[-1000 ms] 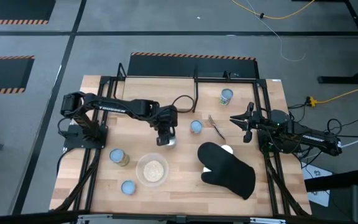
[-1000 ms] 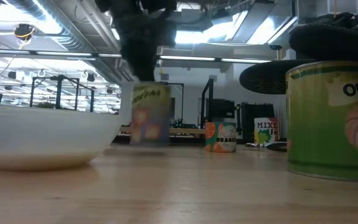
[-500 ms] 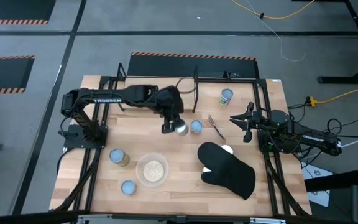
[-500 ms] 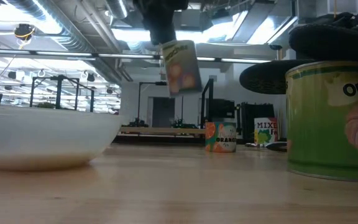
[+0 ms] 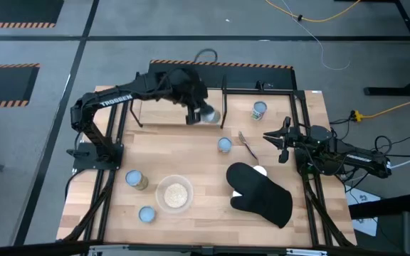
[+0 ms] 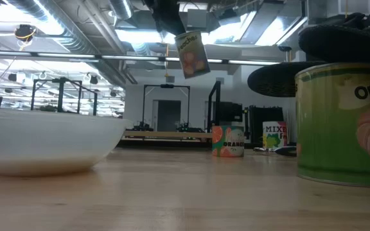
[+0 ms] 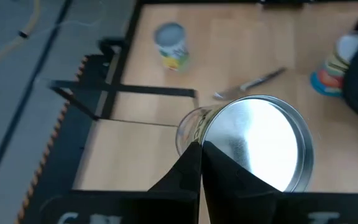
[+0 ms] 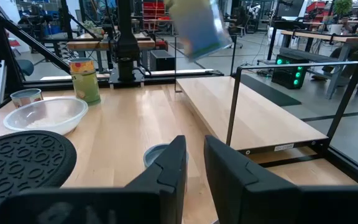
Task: Pick and place cans onto a shelf
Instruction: Put the canned peaches on the shelf
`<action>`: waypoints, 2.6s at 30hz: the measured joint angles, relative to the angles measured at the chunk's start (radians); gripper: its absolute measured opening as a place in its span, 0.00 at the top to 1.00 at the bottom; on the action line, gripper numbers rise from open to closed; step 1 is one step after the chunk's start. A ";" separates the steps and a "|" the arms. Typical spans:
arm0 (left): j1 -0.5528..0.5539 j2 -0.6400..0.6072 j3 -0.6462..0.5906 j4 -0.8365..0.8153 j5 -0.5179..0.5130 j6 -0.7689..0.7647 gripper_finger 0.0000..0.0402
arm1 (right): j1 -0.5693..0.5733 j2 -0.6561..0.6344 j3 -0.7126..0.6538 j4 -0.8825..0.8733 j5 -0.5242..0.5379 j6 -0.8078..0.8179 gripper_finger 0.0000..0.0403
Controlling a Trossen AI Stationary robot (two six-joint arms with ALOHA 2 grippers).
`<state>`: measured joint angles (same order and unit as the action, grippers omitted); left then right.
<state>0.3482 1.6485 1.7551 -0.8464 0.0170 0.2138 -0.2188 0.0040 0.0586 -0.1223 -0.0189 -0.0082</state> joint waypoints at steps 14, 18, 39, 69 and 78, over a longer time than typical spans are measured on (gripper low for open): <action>0.239 0.058 0.017 0.122 0.051 0.027 1.00 | 0.000 0.000 0.000 0.000 0.000 0.000 0.84; 0.281 0.121 0.018 0.164 0.098 0.027 1.00 | 0.000 0.000 0.000 0.000 0.000 0.000 0.84; 0.330 0.314 0.016 0.170 0.107 0.020 1.00 | 0.000 0.000 0.000 0.000 0.000 0.000 0.84; 0.299 0.338 0.015 0.186 0.073 -0.048 1.00 | 0.000 0.000 0.000 0.000 0.000 0.000 0.84; 0.299 0.338 0.015 0.194 0.072 -0.051 1.00 | 0.000 0.000 0.000 0.000 0.000 0.000 0.84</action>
<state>0.6472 1.9869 1.7699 -0.6521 0.0890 0.1631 -0.2186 0.0044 0.0586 -0.1226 -0.0189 -0.0084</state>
